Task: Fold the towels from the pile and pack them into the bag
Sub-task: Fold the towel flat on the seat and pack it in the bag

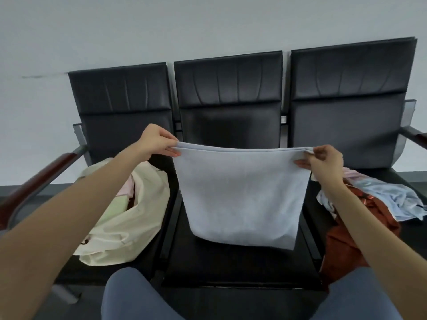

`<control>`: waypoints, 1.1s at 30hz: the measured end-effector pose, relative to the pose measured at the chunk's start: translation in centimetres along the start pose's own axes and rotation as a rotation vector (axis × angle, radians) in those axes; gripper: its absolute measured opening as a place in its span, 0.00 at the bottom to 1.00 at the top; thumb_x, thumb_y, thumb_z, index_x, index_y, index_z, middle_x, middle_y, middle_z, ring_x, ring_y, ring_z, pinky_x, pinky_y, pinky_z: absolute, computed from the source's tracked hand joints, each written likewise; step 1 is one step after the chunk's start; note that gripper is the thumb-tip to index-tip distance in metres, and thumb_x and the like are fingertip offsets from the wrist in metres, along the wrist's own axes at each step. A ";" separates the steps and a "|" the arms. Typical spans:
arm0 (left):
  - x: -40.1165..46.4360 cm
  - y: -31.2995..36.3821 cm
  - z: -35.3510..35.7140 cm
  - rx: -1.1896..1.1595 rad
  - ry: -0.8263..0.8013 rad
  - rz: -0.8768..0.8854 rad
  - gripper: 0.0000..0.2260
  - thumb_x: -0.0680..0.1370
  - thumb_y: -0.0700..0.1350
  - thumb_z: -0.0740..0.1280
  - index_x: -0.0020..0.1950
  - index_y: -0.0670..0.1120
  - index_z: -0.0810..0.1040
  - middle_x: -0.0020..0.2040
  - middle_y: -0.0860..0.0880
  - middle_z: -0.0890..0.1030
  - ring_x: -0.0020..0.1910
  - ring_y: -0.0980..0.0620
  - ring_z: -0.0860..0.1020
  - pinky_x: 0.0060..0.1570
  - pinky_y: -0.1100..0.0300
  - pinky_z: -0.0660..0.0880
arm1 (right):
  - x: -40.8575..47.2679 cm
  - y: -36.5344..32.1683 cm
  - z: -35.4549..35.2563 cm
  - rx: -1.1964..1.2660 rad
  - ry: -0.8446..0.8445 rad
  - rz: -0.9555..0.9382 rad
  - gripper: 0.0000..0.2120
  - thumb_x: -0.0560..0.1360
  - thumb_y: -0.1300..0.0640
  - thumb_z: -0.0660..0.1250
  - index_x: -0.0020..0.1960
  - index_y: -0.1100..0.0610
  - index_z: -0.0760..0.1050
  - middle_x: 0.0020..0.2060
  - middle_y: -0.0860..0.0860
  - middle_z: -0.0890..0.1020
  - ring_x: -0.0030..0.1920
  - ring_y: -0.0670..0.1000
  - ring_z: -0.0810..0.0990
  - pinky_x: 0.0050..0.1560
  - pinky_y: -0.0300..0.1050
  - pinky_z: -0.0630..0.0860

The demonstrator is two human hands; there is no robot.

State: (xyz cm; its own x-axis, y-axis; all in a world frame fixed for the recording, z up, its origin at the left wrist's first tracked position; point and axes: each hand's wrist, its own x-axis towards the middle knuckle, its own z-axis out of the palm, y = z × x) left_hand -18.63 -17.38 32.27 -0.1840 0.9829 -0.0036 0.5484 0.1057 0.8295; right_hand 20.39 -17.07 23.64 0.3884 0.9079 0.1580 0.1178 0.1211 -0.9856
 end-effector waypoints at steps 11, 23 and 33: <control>5.7 -0.6 1.8 -0.048 0.505 0.347 0.08 0.76 0.35 0.65 0.46 0.41 0.83 0.42 0.46 0.83 0.41 0.50 0.83 0.45 0.59 0.81 | 4.4 -2.7 2.7 0.059 -0.018 -0.204 0.13 0.77 0.69 0.65 0.42 0.53 0.68 0.42 0.53 0.78 0.42 0.47 0.84 0.47 0.39 0.80; -1.8 -23.8 11.3 0.189 -0.011 -0.128 0.09 0.73 0.35 0.69 0.37 0.48 0.82 0.35 0.45 0.83 0.40 0.43 0.83 0.47 0.50 0.80 | -6.4 17.6 0.8 -0.309 -0.238 0.116 0.15 0.73 0.70 0.68 0.42 0.50 0.71 0.37 0.53 0.81 0.38 0.46 0.83 0.49 0.53 0.81; -6.5 -26.5 14.4 0.962 -0.466 0.019 0.09 0.69 0.45 0.68 0.48 0.47 0.81 0.50 0.47 0.73 0.52 0.46 0.72 0.47 0.58 0.68 | -10.2 20.9 -0.2 -0.463 -0.487 0.217 0.12 0.70 0.67 0.74 0.37 0.54 0.74 0.30 0.54 0.80 0.27 0.44 0.80 0.30 0.32 0.74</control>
State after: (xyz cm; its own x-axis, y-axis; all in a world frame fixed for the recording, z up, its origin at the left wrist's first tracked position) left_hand -20.22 -24.41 2.22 0.0498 0.9249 -0.3770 0.9984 -0.0362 0.0431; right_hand 19.09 -23.89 1.44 0.0069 0.9816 -0.1908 0.5027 -0.1683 -0.8479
